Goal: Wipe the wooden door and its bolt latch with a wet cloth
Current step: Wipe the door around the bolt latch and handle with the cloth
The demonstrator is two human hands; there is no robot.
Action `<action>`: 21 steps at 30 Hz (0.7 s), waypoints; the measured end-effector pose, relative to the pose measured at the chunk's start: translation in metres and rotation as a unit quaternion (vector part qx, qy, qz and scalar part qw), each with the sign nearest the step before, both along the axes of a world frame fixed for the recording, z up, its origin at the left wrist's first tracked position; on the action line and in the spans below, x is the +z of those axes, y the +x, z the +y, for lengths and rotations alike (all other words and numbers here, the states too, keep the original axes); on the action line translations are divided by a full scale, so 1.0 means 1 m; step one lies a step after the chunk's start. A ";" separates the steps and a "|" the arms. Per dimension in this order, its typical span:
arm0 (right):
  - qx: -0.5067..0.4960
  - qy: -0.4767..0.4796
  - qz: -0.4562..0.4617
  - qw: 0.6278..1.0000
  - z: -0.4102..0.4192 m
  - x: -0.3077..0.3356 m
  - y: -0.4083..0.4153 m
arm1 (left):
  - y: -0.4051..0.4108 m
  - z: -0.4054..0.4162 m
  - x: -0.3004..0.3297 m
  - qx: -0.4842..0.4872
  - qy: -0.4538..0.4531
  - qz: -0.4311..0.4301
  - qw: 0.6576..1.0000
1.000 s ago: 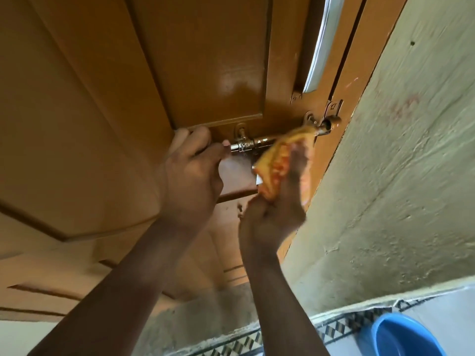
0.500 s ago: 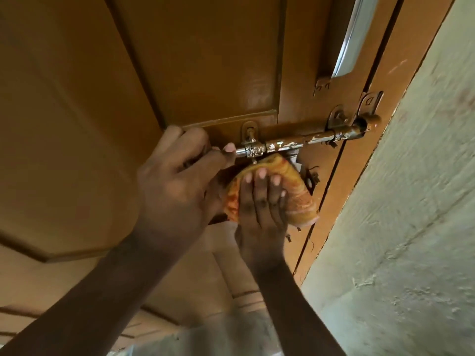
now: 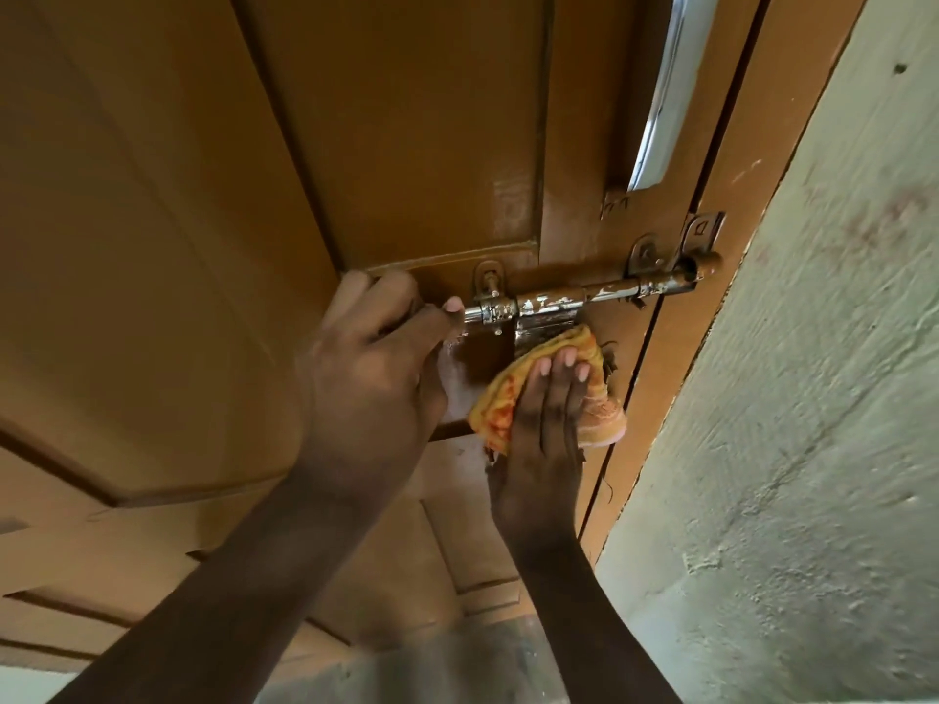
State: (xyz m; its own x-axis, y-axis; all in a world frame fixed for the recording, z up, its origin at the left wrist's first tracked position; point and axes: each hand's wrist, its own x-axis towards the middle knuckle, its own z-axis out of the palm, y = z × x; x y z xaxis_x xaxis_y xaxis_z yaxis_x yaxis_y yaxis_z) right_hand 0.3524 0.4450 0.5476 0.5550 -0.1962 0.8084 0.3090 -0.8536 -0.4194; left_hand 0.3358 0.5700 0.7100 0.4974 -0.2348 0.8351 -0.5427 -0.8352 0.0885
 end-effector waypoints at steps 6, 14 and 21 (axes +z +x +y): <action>0.020 0.085 0.009 0.996 0.028 0.032 0.000 | 0.002 0.002 0.003 -0.032 0.007 0.009 0.999; 0.061 0.069 0.011 0.996 0.003 0.017 -0.017 | 0.003 0.005 0.004 -0.039 0.007 0.022 0.999; 0.135 0.085 0.059 0.985 0.020 0.026 -0.044 | 0.002 0.025 0.015 -0.111 -0.011 0.059 0.992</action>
